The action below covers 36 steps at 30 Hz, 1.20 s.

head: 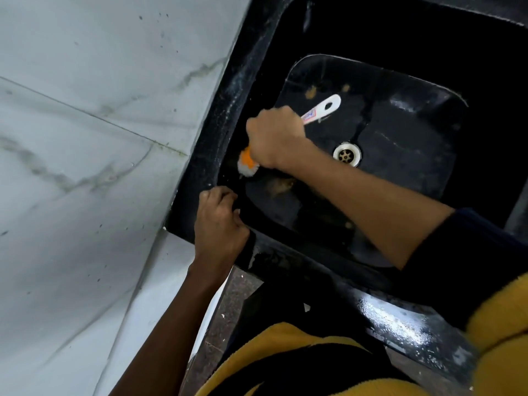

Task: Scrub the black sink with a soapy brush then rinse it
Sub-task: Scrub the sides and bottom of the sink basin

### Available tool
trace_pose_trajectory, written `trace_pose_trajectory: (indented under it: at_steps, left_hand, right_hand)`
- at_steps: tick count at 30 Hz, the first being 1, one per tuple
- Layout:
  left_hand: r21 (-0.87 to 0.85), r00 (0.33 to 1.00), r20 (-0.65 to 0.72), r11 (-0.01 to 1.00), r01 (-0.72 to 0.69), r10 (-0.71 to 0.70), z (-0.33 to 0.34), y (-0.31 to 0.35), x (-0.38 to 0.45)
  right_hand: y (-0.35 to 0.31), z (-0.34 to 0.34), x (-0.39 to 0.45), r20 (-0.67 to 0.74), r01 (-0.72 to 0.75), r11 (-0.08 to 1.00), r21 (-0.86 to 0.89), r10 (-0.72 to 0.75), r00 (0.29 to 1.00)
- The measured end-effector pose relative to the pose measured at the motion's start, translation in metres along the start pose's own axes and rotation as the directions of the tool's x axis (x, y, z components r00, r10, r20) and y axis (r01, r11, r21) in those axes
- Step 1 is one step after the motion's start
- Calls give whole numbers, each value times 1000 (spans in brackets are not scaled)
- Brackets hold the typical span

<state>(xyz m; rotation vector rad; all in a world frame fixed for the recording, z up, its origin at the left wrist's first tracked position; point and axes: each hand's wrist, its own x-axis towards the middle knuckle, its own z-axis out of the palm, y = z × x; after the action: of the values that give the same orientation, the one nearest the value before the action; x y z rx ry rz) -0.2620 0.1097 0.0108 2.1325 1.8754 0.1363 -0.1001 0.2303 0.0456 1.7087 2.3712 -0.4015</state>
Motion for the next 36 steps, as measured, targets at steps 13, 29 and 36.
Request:
trace_pose_trajectory:
  at_steps: [13, 29, 36]
  left_hand:
    - [23, 995, 92, 999, 28, -30, -1, 0, 12]
    - [-41, 996, 81, 999, 25, -21, -2, -2, 9]
    - [-10, 992, 130, 1000, -9, 10, -10, 1, 14]
  right_hand:
    - [47, -11, 51, -85, -234, 964, -127, 224, 971]
    - [12, -14, 41, -190, -250, 967, -42, 238, 952]
    - [-16, -2, 22, -183, -101, 995, -4, 99, 978]
